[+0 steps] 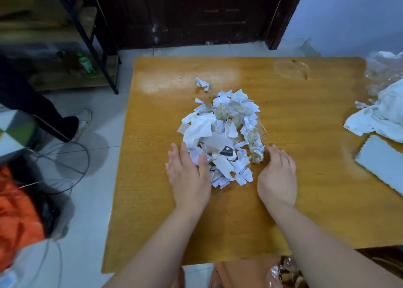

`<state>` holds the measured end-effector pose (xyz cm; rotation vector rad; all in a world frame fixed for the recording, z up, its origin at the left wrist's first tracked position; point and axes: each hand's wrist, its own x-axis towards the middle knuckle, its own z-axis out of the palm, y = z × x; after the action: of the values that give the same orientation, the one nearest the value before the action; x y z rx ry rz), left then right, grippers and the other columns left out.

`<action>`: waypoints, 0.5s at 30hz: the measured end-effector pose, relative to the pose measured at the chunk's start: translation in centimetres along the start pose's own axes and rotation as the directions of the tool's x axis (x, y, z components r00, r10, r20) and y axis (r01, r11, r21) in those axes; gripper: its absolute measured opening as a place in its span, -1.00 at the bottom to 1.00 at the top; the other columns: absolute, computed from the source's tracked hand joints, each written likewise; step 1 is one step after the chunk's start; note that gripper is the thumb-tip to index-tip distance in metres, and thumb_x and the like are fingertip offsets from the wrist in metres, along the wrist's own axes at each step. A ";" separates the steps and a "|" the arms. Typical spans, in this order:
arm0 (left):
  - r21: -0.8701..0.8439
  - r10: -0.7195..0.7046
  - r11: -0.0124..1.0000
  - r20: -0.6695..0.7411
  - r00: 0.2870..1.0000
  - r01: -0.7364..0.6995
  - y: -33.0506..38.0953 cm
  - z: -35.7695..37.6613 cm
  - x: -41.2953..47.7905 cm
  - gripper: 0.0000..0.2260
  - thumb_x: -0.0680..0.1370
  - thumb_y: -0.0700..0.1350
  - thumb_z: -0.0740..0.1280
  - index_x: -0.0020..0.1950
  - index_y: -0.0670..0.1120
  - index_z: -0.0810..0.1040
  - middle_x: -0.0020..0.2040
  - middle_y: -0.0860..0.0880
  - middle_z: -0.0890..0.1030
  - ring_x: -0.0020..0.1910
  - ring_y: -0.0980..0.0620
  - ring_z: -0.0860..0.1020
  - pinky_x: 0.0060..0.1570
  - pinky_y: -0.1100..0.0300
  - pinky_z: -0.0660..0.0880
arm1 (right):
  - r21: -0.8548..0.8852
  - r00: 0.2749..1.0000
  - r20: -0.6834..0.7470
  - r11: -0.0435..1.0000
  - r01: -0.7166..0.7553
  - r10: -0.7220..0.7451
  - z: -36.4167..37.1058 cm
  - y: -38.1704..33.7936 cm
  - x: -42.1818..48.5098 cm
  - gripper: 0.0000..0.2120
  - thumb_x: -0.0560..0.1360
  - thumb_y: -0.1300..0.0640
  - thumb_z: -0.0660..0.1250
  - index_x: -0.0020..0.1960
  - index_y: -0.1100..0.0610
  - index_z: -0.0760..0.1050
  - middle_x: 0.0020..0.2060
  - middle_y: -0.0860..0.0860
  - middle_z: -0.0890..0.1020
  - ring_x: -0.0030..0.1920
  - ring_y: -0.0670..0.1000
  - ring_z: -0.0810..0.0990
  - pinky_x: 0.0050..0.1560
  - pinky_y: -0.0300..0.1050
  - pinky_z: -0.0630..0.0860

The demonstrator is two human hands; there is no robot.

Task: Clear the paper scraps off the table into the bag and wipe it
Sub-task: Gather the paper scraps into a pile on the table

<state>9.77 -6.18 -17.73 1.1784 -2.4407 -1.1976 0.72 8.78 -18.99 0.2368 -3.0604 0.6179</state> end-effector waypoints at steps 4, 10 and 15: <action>-0.003 -0.039 0.999 -0.055 0.998 0.038 1.6 2.2 0.8 -0.34 0.59 0.24 -0.08 0.58 -0.10 -0.07 0.61 -0.07 -0.07 0.58 -0.02 -0.14 0.47 0.13 -0.27 | -0.002 1.000 -0.009 1.000 0.001 -0.001 0.1 0.0 0.0 -0.48 0.49 0.38 0.04 0.41 0.08 0.30 0.41 -0.03 0.37 0.44 0.05 0.20 0.37 -0.07 0.21; -0.267 0.046 0.958 -0.200 0.979 -0.100 4.3 2.4 4.0 -0.29 0.51 0.25 -0.09 0.57 -0.11 0.06 0.60 -0.10 -0.01 0.57 -0.07 -0.08 0.48 0.09 -0.21 | -0.001 0.998 -0.064 1.000 0.028 -0.028 0.5 0.1 0.0 -0.48 0.45 0.40 0.06 0.38 0.15 0.33 0.32 0.06 0.45 0.36 0.14 0.29 0.32 0.00 0.27; -0.164 0.200 0.958 -0.213 0.956 -0.237 5.8 0.7 7.3 -0.43 0.56 0.19 -0.07 0.50 -0.02 0.29 0.59 -0.05 0.08 0.57 -0.03 -0.03 0.47 0.08 -0.23 | -0.015 0.999 -0.035 1.000 0.015 -0.015 0.3 -0.1 0.0 -0.48 0.46 0.38 0.07 0.39 0.13 0.32 0.33 0.04 0.44 0.37 0.11 0.27 0.30 0.01 0.30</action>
<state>1.24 -8.90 -15.25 0.8981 -2.1923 -1.1577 0.70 8.61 -19.22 0.2460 -3.0259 0.5920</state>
